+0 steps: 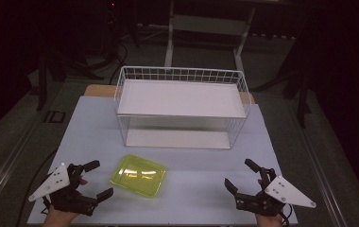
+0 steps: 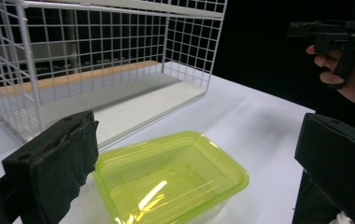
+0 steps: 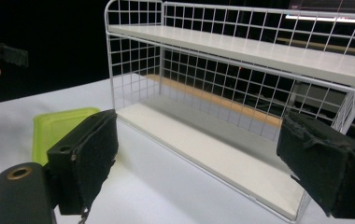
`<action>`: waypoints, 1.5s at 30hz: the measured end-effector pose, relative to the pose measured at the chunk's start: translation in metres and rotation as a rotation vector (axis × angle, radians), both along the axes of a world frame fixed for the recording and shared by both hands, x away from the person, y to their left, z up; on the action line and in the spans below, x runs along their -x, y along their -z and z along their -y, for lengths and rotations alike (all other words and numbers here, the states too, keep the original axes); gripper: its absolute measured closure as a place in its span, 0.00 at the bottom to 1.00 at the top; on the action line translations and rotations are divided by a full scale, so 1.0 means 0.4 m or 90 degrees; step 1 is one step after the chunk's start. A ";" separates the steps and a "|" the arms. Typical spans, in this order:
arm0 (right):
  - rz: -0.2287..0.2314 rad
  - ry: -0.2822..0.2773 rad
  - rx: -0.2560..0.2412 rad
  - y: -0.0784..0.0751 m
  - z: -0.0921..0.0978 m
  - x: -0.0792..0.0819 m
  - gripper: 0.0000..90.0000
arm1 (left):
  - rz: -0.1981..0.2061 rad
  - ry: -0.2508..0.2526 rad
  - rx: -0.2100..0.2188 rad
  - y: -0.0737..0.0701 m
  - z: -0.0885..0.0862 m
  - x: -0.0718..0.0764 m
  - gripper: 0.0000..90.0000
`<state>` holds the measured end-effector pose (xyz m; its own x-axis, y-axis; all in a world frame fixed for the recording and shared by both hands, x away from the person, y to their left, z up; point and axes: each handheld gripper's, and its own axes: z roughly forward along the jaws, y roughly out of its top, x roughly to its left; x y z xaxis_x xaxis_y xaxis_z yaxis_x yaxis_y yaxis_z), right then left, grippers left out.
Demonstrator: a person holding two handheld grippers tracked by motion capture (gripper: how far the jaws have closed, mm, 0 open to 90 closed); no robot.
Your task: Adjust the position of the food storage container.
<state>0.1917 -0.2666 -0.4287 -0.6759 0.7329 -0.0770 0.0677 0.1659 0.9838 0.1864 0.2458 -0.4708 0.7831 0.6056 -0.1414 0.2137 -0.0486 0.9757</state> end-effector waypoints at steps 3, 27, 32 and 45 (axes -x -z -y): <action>-0.004 -0.003 -0.004 -0.001 -0.001 0.000 0.14 | -0.002 0.005 0.005 0.000 0.007 0.001 0.00; -0.026 0.006 -0.020 0.001 0.003 -0.012 0.14 | -0.079 0.096 -0.130 0.015 0.161 0.004 0.49; -0.029 0.004 -0.020 0.001 0.003 -0.012 0.14 | -0.094 0.110 -0.159 0.038 0.176 -0.002 0.73; -0.037 0.000 -0.021 0.005 0.002 -0.016 0.14 | -0.108 0.138 -0.229 0.096 0.205 -0.007 1.00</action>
<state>0.1982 -0.2675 -0.4307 -0.6791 0.7340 -0.0133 0.1255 0.1339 0.9830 0.1894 0.1636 -0.5092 0.8812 0.4641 -0.0898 0.3170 -0.4391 0.8406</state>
